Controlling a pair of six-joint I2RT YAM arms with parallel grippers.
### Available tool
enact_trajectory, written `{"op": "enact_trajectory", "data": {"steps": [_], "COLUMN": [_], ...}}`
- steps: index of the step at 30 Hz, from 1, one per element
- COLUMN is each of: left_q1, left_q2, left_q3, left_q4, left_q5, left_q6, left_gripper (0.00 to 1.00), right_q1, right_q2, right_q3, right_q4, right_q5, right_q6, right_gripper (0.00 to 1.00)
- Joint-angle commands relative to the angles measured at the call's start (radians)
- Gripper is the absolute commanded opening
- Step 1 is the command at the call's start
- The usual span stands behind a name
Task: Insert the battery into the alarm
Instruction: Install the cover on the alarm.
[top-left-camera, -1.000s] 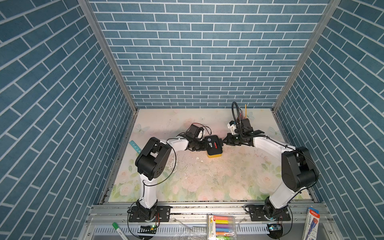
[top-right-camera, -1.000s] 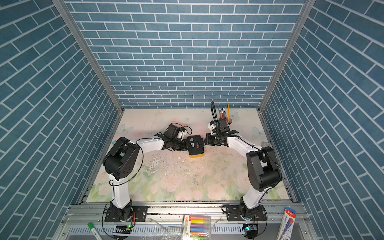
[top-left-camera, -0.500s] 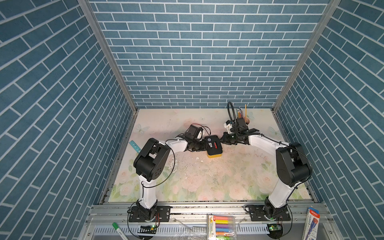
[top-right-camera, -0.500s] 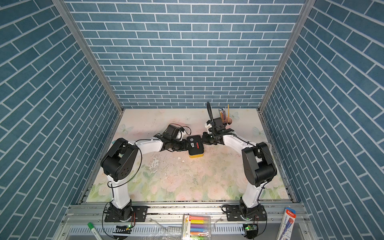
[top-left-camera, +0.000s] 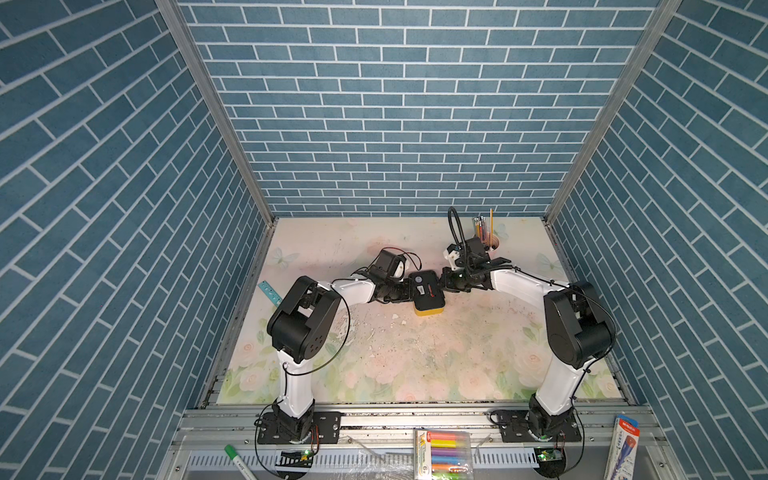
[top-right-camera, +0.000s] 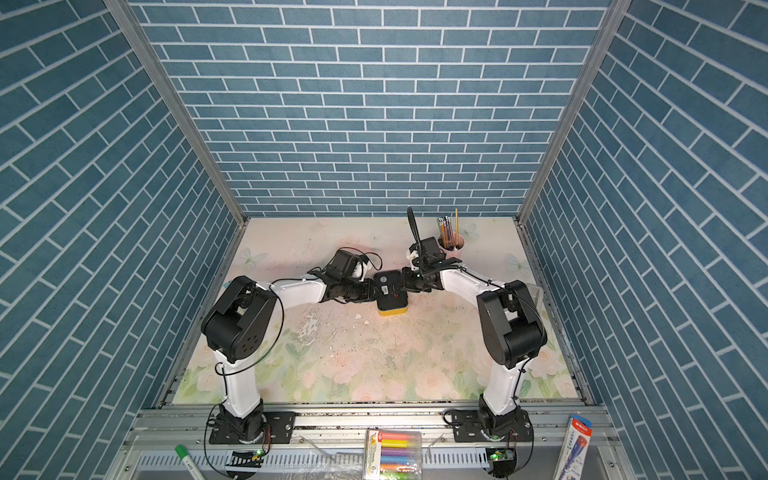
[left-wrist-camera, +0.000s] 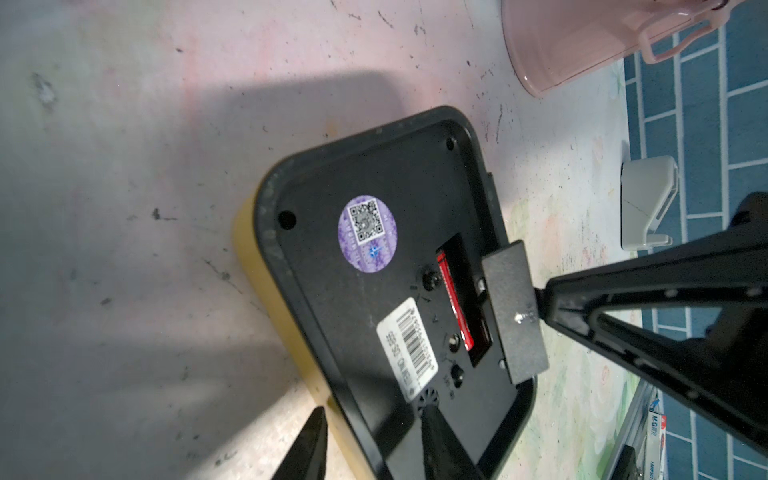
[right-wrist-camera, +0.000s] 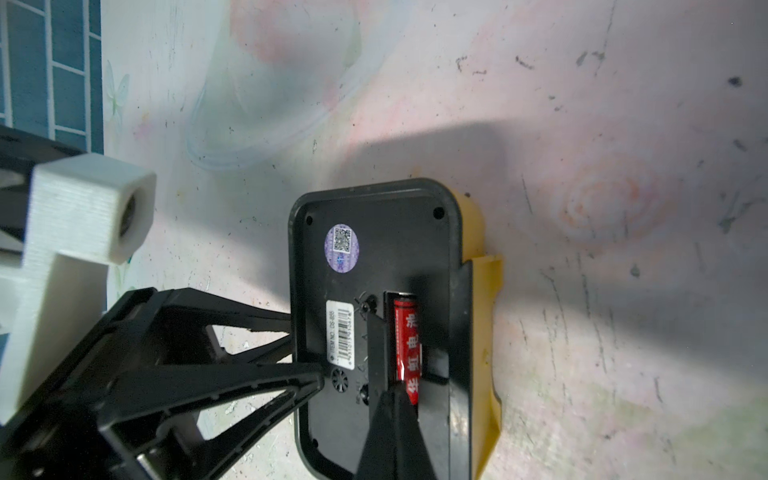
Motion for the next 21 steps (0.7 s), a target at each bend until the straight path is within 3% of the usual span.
{"op": "enact_trajectory", "data": {"steps": [1, 21], "left_q1": [-0.001, 0.001], "left_q2": [-0.012, -0.003], "left_q3": [-0.011, -0.011], "left_q4": [0.001, -0.005], "left_q5": [-0.004, 0.001], "left_q6": [0.001, 0.001], "left_gripper": [0.40, 0.39], "right_q1": [0.006, 0.008], "right_q2": [0.021, 0.045], "right_q3": [0.026, 0.027], "right_q4": [-0.015, 0.009], "right_q5": [0.020, 0.026], "right_q6": [0.031, 0.044], "right_gripper": [0.00, 0.00]}}
